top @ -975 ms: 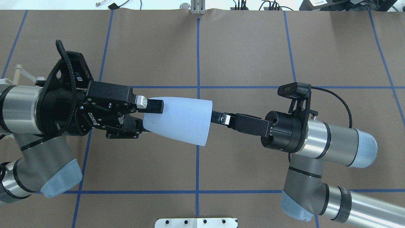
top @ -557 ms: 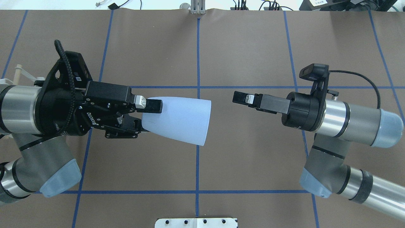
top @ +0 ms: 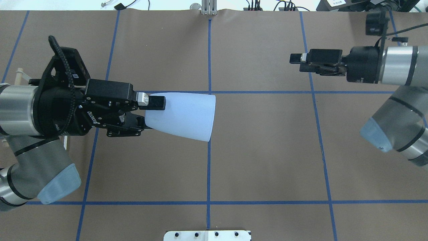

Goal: Hang cup on cup holder
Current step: 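Open the right gripper and withdraw it from the cup while the left gripper holds it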

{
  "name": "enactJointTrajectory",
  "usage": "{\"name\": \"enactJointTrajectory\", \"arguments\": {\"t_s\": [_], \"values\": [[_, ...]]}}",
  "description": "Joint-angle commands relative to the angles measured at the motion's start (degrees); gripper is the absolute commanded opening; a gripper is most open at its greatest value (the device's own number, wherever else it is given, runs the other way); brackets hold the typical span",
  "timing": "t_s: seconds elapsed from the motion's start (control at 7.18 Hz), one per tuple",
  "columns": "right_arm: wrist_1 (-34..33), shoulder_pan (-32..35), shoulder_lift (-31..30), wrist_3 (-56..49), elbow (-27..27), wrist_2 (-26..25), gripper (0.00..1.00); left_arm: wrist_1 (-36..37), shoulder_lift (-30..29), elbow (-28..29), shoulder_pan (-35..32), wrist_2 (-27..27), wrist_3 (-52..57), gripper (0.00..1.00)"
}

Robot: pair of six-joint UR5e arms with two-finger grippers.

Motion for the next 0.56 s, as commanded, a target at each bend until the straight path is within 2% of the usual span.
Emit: {"name": "enactJointTrajectory", "arguments": {"t_s": [0.0, 0.28, 0.42], "values": [[-16.21, 9.49, -2.99, -14.6, 0.01, 10.3, 1.0, 4.89, 2.84, 0.17, -3.65, -0.36, 6.41, 0.0], [-29.83, 13.11, -6.7, -32.98, -0.07, 10.33, 1.0, 13.16, 3.21, -0.18, -5.6, -1.25, 13.8, 0.0], [-36.87, 15.21, -7.49, -41.94, -0.08, 9.89, 1.0, 19.64, 3.29, -1.05, -8.31, -3.16, 17.48, 0.0]]}}
